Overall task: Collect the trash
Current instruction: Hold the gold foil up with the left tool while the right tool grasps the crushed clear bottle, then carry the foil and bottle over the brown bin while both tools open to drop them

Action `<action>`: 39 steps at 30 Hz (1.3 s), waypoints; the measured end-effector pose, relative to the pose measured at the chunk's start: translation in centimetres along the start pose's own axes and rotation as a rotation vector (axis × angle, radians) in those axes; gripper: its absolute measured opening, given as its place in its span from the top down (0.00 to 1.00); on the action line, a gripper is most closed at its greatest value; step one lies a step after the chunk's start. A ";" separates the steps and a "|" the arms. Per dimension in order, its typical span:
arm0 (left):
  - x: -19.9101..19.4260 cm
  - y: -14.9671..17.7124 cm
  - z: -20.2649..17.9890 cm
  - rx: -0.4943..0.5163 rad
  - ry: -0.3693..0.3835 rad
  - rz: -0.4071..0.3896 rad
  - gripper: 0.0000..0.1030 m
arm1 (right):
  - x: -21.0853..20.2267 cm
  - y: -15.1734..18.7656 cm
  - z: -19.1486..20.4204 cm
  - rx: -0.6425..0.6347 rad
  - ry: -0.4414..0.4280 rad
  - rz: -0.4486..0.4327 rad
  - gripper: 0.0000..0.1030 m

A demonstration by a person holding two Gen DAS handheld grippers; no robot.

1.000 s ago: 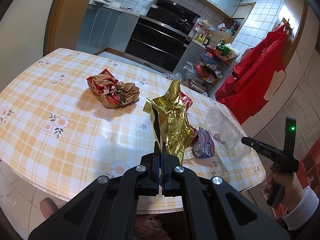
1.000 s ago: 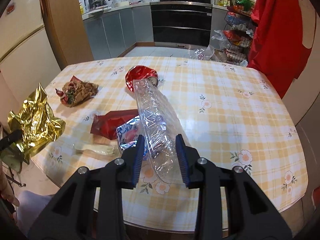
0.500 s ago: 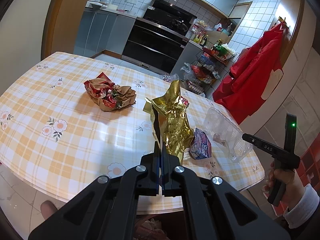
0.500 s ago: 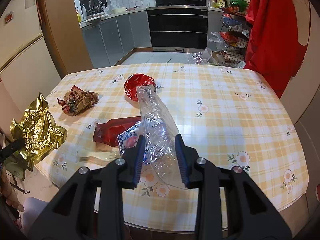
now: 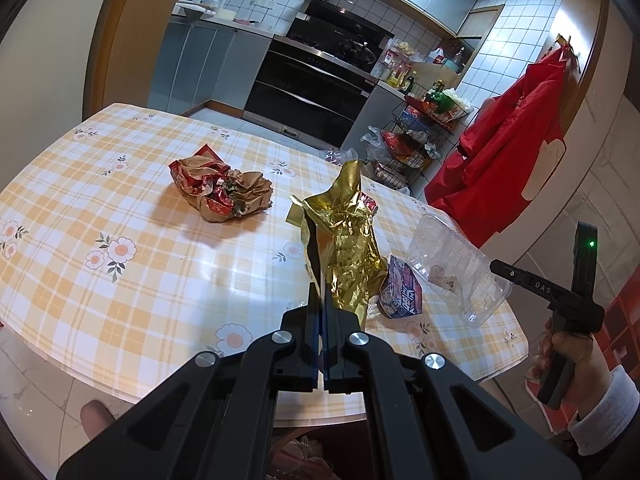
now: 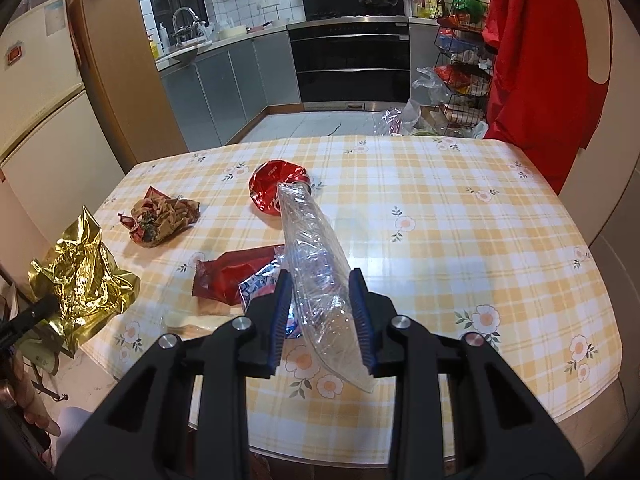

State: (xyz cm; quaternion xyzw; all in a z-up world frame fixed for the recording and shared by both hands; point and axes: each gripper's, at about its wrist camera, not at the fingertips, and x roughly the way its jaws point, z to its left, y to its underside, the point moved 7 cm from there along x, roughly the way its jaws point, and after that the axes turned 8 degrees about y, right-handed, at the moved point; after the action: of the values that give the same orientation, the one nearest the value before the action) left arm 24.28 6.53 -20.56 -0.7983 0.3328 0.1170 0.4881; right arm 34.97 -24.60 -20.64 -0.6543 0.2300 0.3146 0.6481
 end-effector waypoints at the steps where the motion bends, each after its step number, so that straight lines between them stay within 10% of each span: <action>1: 0.0 0.0 -0.1 0.000 0.001 0.000 0.99 | -0.1 -0.1 0.0 0.000 0.000 -0.003 0.69; 39: -3.3 -0.5 -1.8 0.034 0.009 -0.045 0.99 | -5.4 -0.8 0.3 0.033 -0.050 -0.076 0.79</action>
State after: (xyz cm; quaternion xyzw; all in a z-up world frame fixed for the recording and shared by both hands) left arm 21.86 6.50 -17.61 -0.7977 0.3191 0.0968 0.5025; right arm 31.80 -24.83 -16.23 -0.6438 0.1938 0.3025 0.6756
